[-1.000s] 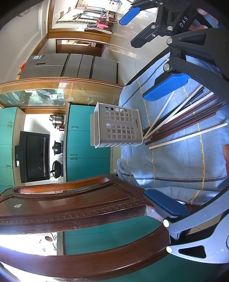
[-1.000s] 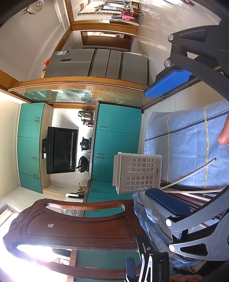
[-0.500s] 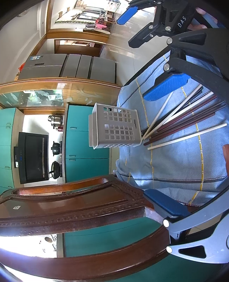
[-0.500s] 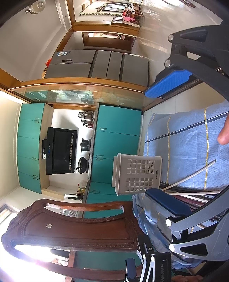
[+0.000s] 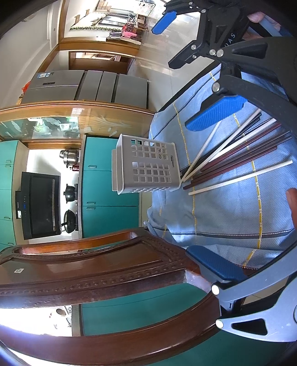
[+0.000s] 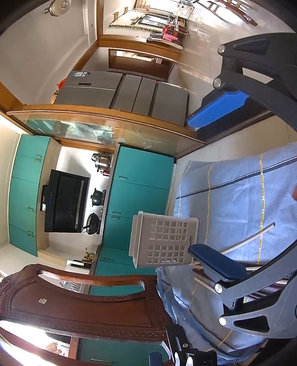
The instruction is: Organize utensils
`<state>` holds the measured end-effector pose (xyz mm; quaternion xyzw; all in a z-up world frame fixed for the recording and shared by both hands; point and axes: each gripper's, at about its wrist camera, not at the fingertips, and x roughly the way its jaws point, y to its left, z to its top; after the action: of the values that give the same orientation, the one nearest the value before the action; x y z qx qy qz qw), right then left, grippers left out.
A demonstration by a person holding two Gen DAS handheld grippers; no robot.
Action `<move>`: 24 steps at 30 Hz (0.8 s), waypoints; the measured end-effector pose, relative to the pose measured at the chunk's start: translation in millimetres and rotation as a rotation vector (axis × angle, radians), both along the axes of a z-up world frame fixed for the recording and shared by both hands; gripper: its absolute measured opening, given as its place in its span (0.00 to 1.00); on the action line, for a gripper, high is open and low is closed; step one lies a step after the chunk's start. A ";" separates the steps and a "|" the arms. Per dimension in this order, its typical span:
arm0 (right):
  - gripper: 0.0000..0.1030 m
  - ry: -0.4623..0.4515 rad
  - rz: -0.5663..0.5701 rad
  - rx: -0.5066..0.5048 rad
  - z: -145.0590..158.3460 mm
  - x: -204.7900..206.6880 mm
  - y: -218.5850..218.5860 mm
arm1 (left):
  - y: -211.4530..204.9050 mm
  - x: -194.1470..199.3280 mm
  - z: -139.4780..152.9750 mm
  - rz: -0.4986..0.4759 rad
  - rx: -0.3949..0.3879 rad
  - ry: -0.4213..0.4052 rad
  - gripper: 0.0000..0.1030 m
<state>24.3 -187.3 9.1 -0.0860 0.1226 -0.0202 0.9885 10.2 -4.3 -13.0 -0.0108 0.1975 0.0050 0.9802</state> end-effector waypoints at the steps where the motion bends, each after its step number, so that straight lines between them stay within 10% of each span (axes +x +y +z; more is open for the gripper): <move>1: 0.97 -0.003 -0.003 -0.002 -0.1 -0.3 0.1 | 0.4 1.6 -0.2 -0.001 -0.001 0.004 0.97; 24: 0.97 0.038 -0.005 0.076 -4.0 5.9 -9.1 | 12.2 20.3 -13.6 0.012 -0.080 0.091 0.97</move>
<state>30.2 -196.4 5.1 -0.0482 0.1423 -0.0165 0.9885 30.5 7.9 -26.6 -0.0511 0.2417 0.0033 0.9690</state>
